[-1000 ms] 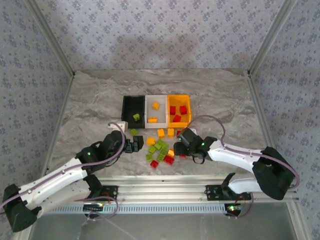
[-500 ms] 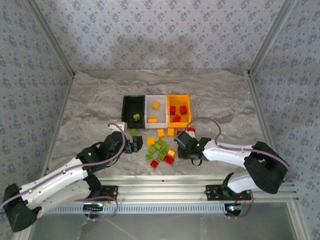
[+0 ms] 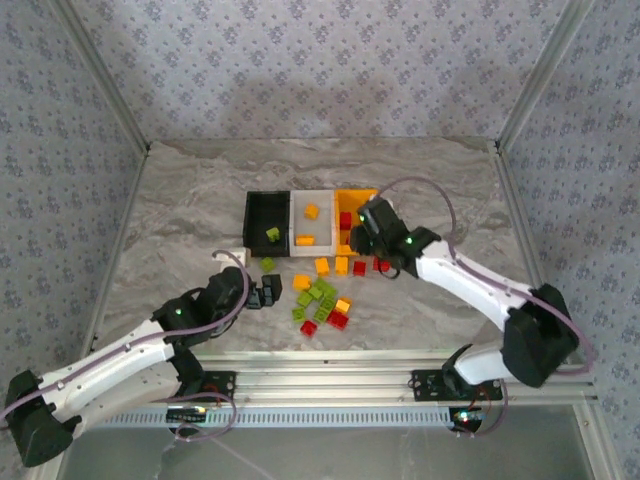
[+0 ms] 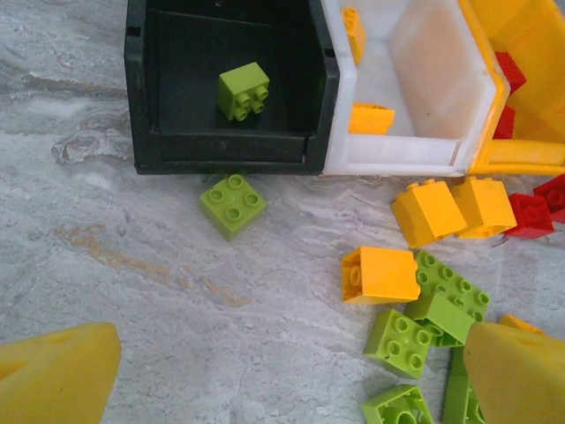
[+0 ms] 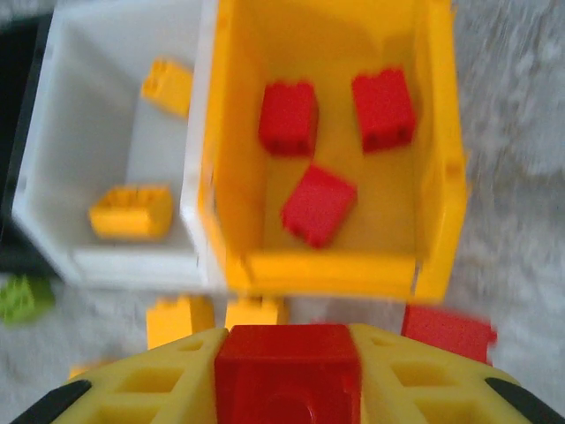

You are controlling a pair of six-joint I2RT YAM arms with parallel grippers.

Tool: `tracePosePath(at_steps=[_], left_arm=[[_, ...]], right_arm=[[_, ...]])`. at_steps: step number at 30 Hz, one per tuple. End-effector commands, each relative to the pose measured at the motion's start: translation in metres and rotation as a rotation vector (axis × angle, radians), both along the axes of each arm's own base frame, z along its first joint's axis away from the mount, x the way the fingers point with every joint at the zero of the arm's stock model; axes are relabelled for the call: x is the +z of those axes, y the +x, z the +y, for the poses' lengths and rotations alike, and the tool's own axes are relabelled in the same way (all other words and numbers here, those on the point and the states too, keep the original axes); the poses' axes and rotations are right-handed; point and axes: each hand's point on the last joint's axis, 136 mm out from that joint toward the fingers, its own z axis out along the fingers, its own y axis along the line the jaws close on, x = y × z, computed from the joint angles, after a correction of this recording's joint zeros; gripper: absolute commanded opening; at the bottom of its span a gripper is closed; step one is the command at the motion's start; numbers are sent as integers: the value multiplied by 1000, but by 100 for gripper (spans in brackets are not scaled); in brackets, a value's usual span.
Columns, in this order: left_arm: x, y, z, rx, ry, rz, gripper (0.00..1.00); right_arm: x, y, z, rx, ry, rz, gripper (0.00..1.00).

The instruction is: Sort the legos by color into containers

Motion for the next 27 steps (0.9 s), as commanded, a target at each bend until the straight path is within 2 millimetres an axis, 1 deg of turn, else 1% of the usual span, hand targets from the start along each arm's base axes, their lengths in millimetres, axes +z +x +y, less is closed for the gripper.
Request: tracePosePath(at_steps=[1, 4, 7, 8, 10, 12, 14, 16, 18, 20, 21, 23, 27], left_arm=[[3, 3, 4, 26, -15, -17, 100], [0, 3, 4, 28, -13, -7, 100], [-2, 2, 5, 26, -14, 2, 100], [-3, 1, 5, 24, -12, 5, 100], [-4, 1, 6, 26, -8, 8, 100], [-5, 1, 6, 27, -8, 11, 100], [-6, 0, 6, 24, -7, 17, 100], [-5, 1, 7, 29, -7, 17, 100], [-4, 1, 8, 31, -7, 18, 100], [-4, 2, 9, 35, -7, 18, 100], [-3, 2, 9, 39, -10, 18, 100], [-3, 3, 10, 42, -14, 15, 100], [-6, 4, 11, 47, -14, 19, 100]], right_arm=[[-16, 35, -6, -30, -56, 22, 40], [-23, 70, -11, -96, -58, 34, 41], [-34, 92, -9, -116, -55, 56, 43], [-39, 96, -7, -115, -58, 68, 44], [-39, 104, -2, -109, -54, 68, 47], [-33, 108, 1, -106, -46, 53, 55], [-23, 106, 4, -96, -31, 36, 66], [-11, 97, 7, -83, -21, 13, 72], [-1, 81, 10, -61, -9, -5, 75], [5, 55, 16, -30, -4, -14, 78], [4, 42, 18, -14, -3, -11, 79], [-7, 9, 21, 26, -16, 12, 80], [-32, -49, 29, 125, -49, 83, 80]])
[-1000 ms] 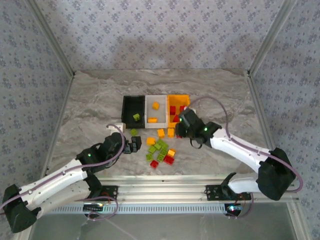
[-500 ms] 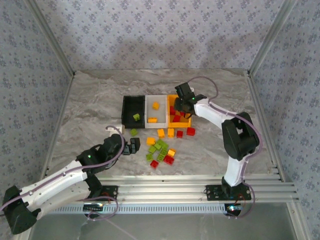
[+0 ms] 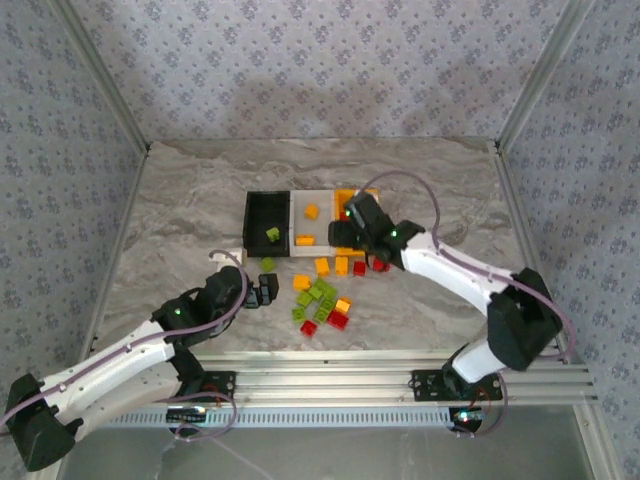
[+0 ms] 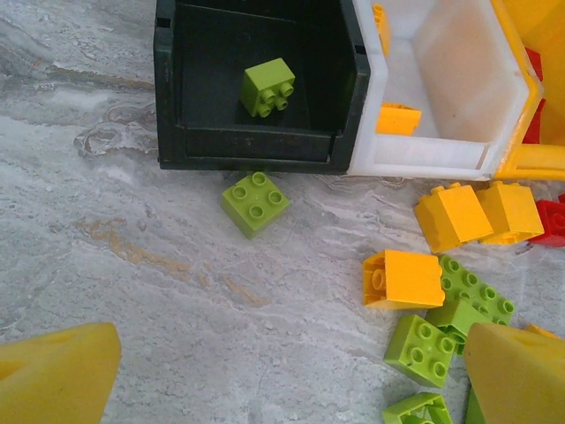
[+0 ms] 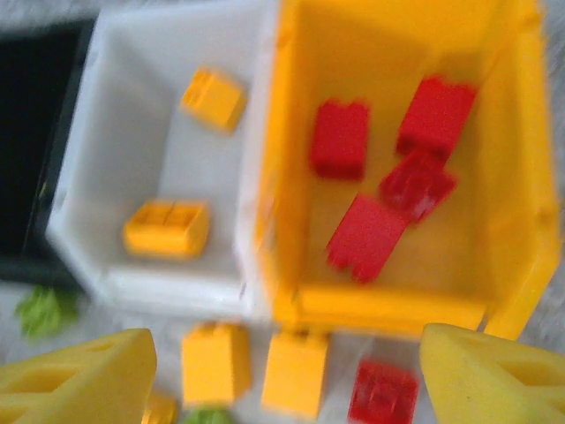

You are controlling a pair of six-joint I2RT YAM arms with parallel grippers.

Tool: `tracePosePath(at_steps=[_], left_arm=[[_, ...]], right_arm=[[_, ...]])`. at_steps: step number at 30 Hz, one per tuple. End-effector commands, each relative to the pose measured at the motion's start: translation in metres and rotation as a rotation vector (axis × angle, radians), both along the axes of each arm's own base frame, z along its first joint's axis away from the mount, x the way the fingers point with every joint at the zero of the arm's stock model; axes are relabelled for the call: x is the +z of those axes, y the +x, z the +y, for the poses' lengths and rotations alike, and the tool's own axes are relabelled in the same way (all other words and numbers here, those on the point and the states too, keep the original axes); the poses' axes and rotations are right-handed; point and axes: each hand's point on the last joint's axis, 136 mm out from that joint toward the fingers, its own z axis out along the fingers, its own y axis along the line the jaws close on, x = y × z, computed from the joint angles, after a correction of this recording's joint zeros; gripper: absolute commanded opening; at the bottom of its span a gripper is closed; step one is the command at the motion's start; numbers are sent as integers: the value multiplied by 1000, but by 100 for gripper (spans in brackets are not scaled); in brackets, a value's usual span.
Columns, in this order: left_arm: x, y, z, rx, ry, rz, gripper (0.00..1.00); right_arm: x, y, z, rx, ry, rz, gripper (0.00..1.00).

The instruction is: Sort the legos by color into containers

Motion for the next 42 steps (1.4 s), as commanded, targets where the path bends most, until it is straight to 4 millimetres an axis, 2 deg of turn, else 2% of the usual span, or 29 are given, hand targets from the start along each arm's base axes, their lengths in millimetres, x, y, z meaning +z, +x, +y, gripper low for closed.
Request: tracePosePath(at_steps=[1, 6, 11, 17, 21, 27, 32, 38, 42], left_arm=[[-1, -1, 3, 13, -18, 10, 100], [-5, 0, 7, 25, -13, 22, 100], [-10, 0, 9, 36, -22, 29, 100], [-13, -1, 11, 43, -31, 36, 100], [-13, -1, 11, 45, -33, 40, 100], [-14, -2, 13, 51, -41, 42, 100], [-16, -1, 13, 57, -46, 44, 100], [-18, -2, 15, 60, -45, 48, 100], [-19, -3, 17, 60, -42, 47, 100]], right_arm=[[-36, -49, -3, 65, -63, 106, 80], [-77, -100, -6, 146, -124, 225, 81], [-105, -115, -17, 137, -200, 264, 81], [-115, -112, -17, 123, -222, 267, 81], [-120, -112, -38, 44, -292, 291, 78], [-105, -107, -66, -61, -312, 241, 74], [-84, -94, -35, -7, -176, 168, 79], [-101, -86, -13, -34, -108, 213, 78], [-117, -88, -13, -28, -165, 249, 74]])
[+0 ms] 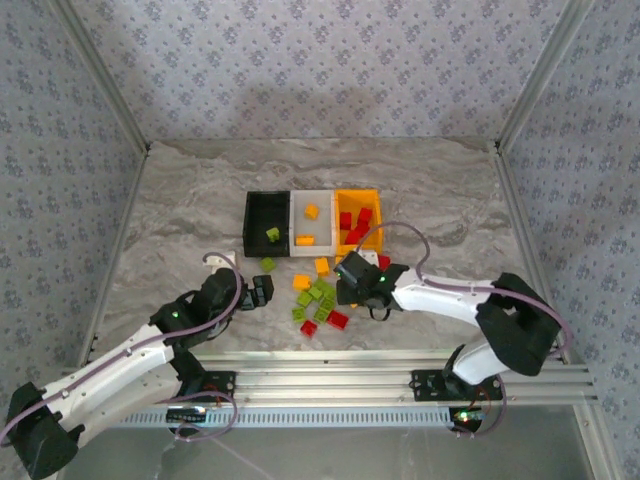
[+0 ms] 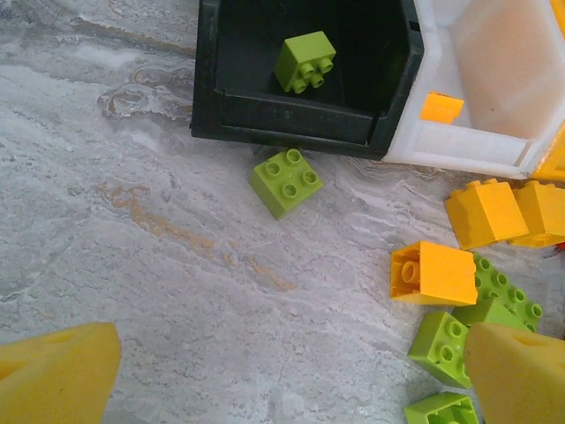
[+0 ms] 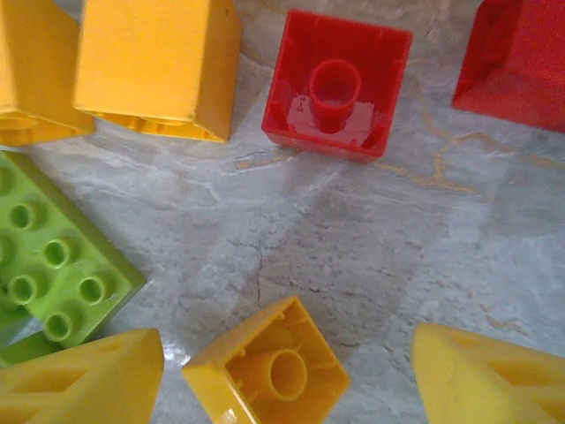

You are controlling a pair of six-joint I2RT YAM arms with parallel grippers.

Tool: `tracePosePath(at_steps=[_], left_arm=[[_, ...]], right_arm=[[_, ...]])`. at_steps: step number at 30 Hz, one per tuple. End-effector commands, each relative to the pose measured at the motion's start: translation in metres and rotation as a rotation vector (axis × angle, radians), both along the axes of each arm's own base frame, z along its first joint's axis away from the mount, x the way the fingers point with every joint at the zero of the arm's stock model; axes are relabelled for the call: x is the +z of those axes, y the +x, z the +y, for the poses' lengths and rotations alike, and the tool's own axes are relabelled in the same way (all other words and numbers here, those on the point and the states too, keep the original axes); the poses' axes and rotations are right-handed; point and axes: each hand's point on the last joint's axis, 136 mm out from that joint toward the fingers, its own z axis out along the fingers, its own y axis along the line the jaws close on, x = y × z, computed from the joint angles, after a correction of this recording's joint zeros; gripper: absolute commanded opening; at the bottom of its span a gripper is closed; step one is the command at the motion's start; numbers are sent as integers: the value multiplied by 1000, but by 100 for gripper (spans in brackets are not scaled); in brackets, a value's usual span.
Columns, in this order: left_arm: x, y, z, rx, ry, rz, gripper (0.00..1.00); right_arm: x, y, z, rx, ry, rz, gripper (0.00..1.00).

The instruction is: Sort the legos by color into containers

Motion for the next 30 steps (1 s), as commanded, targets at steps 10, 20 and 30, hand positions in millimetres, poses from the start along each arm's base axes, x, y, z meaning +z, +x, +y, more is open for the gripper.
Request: tracePosePath(at_steps=[10, 20, 30], left_arm=[[1, -2, 6, 14, -16, -14, 100], [5, -2, 5, 0, -16, -16, 100], [4, -2, 5, 1, -15, -16, 100]], right_arm=[[-20, -16, -21, -48, -76, 72, 50], [19, -4, -3, 3, 36, -33, 41], [95, 53, 50, 98, 149, -166, 40]])
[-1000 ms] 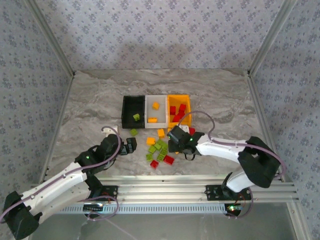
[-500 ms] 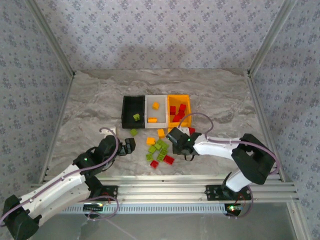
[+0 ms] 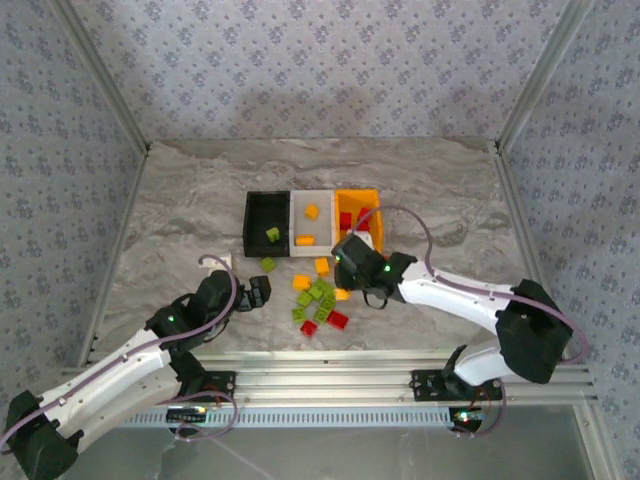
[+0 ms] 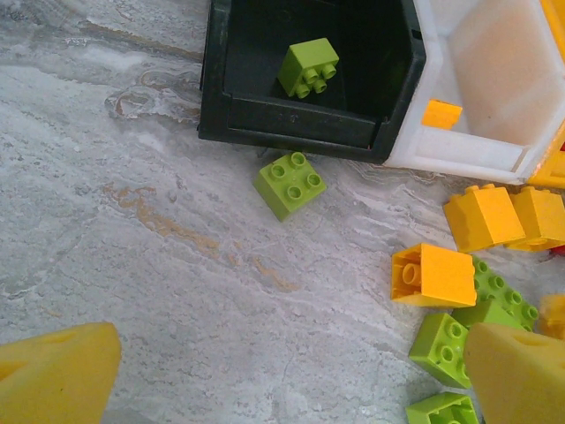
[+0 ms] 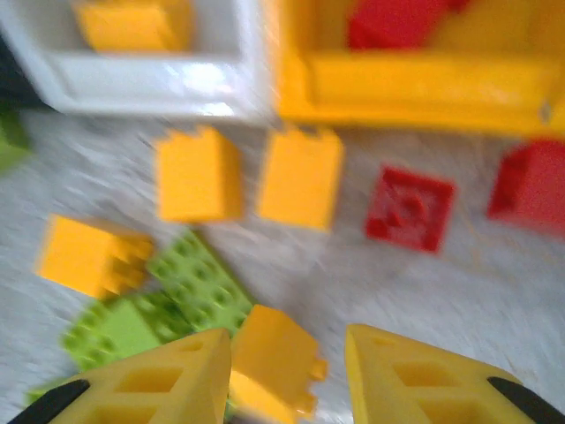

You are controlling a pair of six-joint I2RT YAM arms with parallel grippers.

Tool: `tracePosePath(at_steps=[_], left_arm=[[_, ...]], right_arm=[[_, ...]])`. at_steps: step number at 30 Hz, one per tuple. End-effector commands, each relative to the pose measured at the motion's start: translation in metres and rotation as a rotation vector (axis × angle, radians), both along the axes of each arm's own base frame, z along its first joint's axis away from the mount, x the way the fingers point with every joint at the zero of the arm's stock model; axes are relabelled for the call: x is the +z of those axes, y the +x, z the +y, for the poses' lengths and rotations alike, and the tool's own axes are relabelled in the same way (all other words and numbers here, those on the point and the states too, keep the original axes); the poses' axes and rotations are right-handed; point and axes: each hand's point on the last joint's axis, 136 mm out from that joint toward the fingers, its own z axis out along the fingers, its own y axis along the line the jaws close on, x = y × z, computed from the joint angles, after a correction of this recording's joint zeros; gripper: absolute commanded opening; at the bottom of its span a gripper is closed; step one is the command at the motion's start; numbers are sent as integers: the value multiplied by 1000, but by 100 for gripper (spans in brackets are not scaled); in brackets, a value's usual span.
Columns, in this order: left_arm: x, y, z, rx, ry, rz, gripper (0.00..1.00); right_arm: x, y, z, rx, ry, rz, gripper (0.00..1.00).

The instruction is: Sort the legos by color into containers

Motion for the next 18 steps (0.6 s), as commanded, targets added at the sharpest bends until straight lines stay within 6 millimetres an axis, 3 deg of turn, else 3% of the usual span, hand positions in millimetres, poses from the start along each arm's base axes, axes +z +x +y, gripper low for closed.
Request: tracePosePath(at_steps=[1, 6, 9, 12, 18], left_arm=[[3, -1, 1, -7, 3, -2, 100], [0, -2, 3, -8, 16, 14, 100], [1, -3, 1, -19, 15, 19, 100], [1, -4, 0, -26, 11, 21, 100], [0, -3, 0, -24, 13, 20, 100]], right_arm=[[23, 32, 24, 51, 11, -54, 40], [38, 86, 55, 63, 27, -96, 42], [37, 88, 57, 68, 14, -92, 55], [28, 68, 46, 73, 1, -56, 71], [-15, -5, -2, 84, -90, 90, 79]])
